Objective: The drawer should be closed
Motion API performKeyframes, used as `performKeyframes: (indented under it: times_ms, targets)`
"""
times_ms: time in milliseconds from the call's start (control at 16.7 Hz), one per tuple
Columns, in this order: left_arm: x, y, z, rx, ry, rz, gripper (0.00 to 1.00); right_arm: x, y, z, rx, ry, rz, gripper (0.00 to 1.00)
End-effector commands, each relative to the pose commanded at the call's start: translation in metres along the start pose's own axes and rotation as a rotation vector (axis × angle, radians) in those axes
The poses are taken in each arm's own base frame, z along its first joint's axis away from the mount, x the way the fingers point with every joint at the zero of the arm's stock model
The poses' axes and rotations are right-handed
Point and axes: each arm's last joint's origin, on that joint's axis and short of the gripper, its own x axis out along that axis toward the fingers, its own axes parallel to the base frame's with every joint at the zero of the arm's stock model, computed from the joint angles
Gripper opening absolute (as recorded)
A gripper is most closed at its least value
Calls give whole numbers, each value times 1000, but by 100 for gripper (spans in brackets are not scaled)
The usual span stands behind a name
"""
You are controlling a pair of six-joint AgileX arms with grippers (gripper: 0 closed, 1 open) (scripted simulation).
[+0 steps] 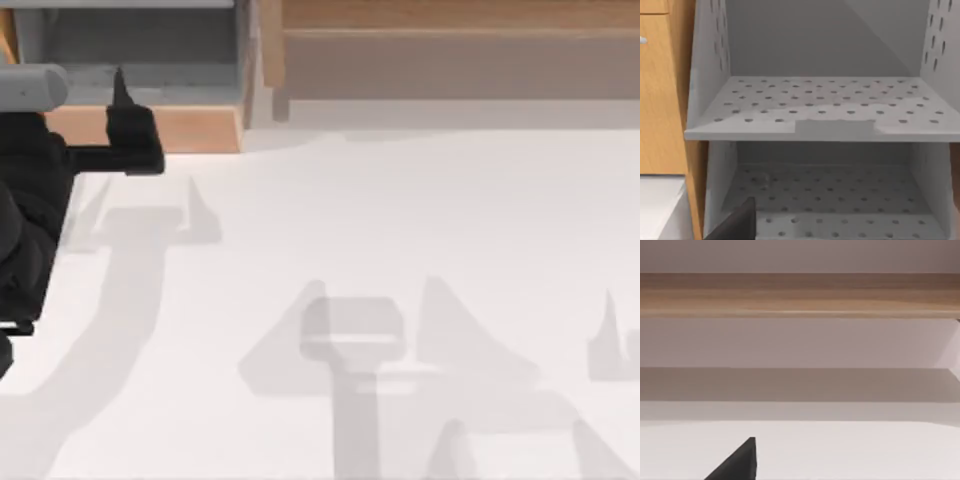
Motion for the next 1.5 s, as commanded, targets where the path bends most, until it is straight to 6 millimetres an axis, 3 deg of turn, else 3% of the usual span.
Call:
performKeyframes:
  times_ms: [420, 600, 780, 1080, 1500]
  targets:
    - [2, -1, -2, 1, 2, 2, 100, 0, 0, 0, 0, 0, 0, 100]
    - [7, 11, -12, 75, 32, 2, 100, 0, 0, 0, 0, 0, 0, 100]
    - [13, 44, -34, 239, 101, 3, 100, 0, 0, 0, 0, 0, 0, 100]
    - [13, 119, -75, 605, 203, -27, 100, 0, 0, 0, 0, 0, 0, 100]
    - [-2, 215, -107, 1193, 138, -35, 100, 0, 0, 0, 0, 0, 0, 100]
